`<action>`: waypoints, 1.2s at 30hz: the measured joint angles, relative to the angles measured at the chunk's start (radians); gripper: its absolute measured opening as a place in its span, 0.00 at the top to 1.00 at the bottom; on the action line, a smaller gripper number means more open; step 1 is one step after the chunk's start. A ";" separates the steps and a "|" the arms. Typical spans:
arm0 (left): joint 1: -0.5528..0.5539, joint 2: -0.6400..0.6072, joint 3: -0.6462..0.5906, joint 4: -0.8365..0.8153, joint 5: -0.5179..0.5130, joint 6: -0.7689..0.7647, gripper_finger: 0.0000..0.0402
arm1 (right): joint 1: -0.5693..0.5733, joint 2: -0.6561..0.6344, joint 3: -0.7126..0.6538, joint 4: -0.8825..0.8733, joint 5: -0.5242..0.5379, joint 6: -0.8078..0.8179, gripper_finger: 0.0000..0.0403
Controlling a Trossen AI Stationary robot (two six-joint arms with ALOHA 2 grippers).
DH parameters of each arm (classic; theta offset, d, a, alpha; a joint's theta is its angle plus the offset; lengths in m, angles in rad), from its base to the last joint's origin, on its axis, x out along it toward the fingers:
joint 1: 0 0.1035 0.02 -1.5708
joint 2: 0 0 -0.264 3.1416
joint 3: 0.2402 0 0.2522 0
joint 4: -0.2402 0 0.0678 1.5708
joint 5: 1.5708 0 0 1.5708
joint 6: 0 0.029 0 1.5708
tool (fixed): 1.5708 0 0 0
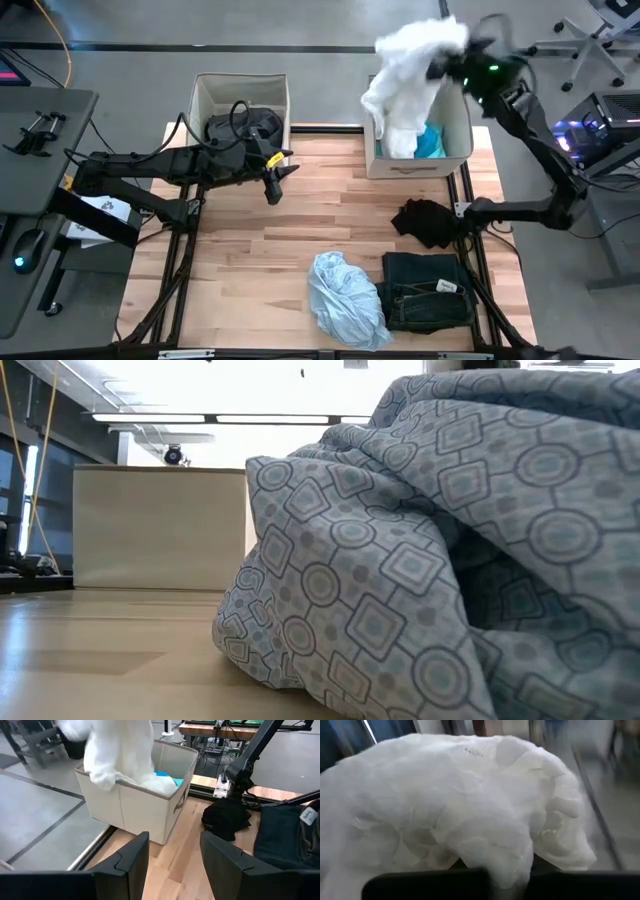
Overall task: Sort clothes
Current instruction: Put the white dress into the right laundry organizer
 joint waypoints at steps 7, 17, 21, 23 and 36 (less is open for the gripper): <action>0.000 0.000 0.000 -0.003 0.002 -0.012 0.60 | -0.005 0.006 -0.307 -0.304 -0.102 0.101 0.98; 0.001 0.000 0.000 -0.003 0.004 -0.013 0.60 | -0.025 0.248 -0.573 -0.038 -0.184 0.249 0.98; 0.001 0.000 0.000 -0.003 0.004 -0.048 0.60 | -0.026 0.346 -0.486 -0.184 -0.212 0.138 0.91; 0.001 0.000 0.000 -0.003 0.004 -0.076 0.60 | -0.026 0.367 -0.407 -0.324 -0.183 0.087 0.83; -0.013 0.000 0.000 -0.001 0.004 -0.116 0.60 | -0.047 0.363 0.207 -0.751 -0.154 -0.090 0.49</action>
